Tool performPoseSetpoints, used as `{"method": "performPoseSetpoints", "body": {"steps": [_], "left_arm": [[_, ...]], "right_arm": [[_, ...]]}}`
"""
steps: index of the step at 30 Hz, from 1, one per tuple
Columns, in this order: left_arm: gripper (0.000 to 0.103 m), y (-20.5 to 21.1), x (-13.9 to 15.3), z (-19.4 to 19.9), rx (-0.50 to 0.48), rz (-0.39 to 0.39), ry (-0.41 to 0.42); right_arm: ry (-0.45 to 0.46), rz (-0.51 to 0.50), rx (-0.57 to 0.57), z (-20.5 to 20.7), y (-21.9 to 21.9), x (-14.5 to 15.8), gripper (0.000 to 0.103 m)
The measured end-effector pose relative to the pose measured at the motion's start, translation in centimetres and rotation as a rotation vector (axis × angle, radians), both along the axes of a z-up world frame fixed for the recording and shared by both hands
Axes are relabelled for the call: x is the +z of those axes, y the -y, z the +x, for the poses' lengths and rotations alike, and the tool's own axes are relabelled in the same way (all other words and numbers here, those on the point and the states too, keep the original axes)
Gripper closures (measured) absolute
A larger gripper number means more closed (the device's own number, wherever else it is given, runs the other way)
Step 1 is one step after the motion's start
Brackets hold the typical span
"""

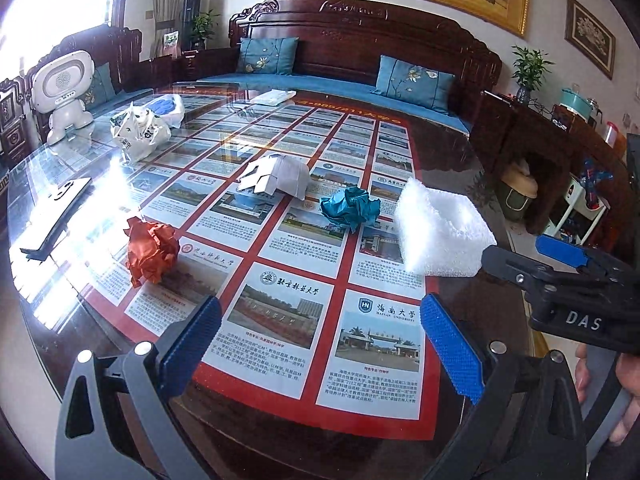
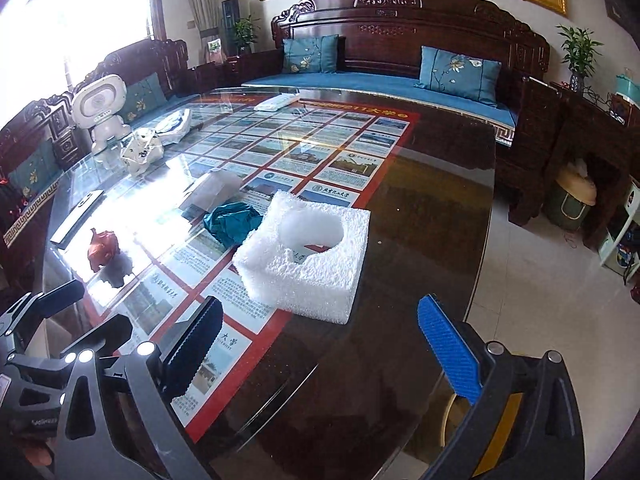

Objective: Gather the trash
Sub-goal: 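Grasp the white foam block with the right gripper and lift it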

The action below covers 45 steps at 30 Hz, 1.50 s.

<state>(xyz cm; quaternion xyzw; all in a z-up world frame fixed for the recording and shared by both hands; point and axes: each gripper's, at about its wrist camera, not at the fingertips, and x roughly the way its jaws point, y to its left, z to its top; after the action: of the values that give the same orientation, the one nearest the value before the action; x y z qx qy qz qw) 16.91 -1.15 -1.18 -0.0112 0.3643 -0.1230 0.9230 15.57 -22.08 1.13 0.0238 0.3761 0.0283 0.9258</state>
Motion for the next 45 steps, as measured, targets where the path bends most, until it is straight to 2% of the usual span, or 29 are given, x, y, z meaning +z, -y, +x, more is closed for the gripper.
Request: {"method": "performPoseSetpoints", "body": {"steps": [6, 18, 26, 30, 34, 40, 45], "left_arm": [[0.004, 0.7, -0.8, 1.5, -0.021, 0.016, -0.01], [0.004, 0.7, -1.8, 2.8, -0.016, 0.023, -0.037], [0.004, 0.6, -1.7, 2.7, -0.006, 0.026, -0.039], [0.004, 0.7, -1.6, 2.7, -0.008, 0.029, -0.034], [0.004, 1.1, -1.4, 2.7, -0.013, 0.032, -0.031], [0.004, 2.4, -1.2, 3.1, -0.026, 0.053, -0.029], [0.004, 4.4, -0.7, 5.1, -0.025, 0.073, -0.024]], "right_arm": [[-0.068, 0.042, -0.034, 3.0, -0.6, -1.9, 0.008], [-0.134, 0.012, -0.058, 7.0, -1.6, -3.7, 0.008], [-0.122, -0.015, -0.033, 8.5, -2.0, -3.9, 0.01], [-0.11, -0.009, 0.0, 8.1, -1.5, -3.9, 0.015], [-0.089, 0.014, 0.01, 7.2, -0.4, -3.3, 0.017], [-0.026, 0.006, 0.02, 4.6, 1.8, -0.9, 0.017], [0.01, -0.01, 0.013, 2.9, 4.5, 1.0, 0.016]]}}
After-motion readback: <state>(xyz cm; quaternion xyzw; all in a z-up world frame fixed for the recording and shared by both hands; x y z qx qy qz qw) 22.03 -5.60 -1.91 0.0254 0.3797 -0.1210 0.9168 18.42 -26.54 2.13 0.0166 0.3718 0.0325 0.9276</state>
